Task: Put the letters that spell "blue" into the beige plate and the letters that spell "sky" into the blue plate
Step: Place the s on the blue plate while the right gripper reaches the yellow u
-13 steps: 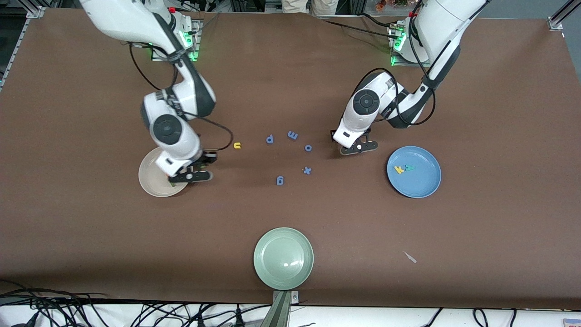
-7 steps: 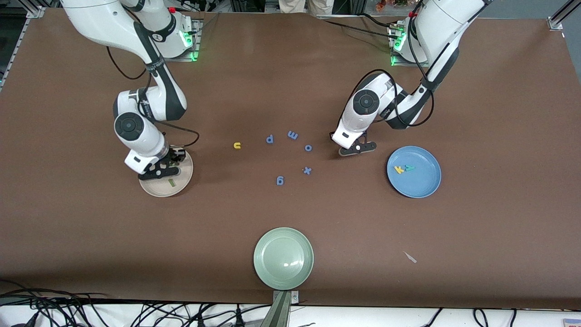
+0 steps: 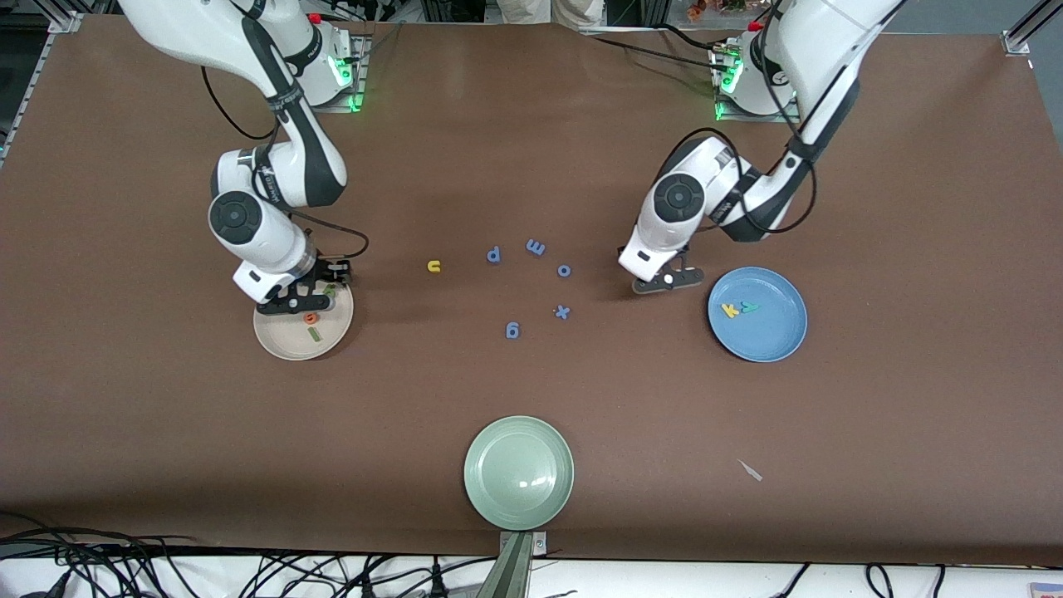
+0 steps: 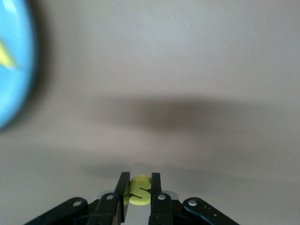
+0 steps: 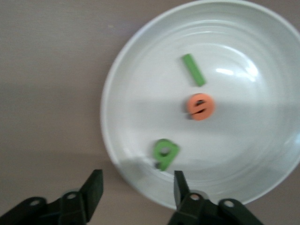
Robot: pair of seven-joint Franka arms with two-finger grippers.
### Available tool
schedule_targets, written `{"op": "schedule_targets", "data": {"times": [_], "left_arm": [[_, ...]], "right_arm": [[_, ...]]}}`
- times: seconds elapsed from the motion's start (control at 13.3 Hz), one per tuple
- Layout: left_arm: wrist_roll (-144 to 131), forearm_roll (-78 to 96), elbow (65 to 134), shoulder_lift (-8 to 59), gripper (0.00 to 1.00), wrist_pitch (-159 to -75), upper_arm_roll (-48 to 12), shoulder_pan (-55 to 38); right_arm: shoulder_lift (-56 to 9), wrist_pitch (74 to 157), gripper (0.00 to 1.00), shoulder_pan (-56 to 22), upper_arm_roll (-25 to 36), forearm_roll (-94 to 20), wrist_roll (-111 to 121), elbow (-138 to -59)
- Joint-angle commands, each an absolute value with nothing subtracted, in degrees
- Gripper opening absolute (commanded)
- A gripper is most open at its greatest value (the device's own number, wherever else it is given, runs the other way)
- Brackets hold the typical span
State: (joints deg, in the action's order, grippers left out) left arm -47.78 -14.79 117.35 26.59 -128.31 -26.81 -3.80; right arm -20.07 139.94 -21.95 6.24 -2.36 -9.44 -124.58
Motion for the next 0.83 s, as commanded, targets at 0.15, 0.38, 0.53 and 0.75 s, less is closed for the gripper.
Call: {"op": "schedule_targets", "data": {"times": [0.15, 0.38, 0.53, 0.75], "left_arm": [[-28.96, -16.44, 105.23, 25.14, 0.01, -112.26, -26.90, 2.27], [-13.33, -16.52, 102.57, 24.09, 0.01, -107.76, -26.98, 8.07], [-1.91, -16.70, 102.66, 23.99, 0.07, -107.93, -26.98, 12.19], [5.18, -16.61, 102.57, 24.26, 0.99, -108.46, -26.98, 13.71]], "right_arm": [[-19.25, 138.60, 0.99, -22.67, -0.43, -3.34, -22.55, -122.61], [-20.91, 140.00, 0.99, -26.52, -1.85, -3.08, -30.12, -120.95], [-23.02, 144.38, 0.99, -29.17, -1.85, -2.46, -33.74, -121.29], [-24.52, 149.14, 0.99, -30.76, -1.76, -2.37, -34.63, -123.30]]}}
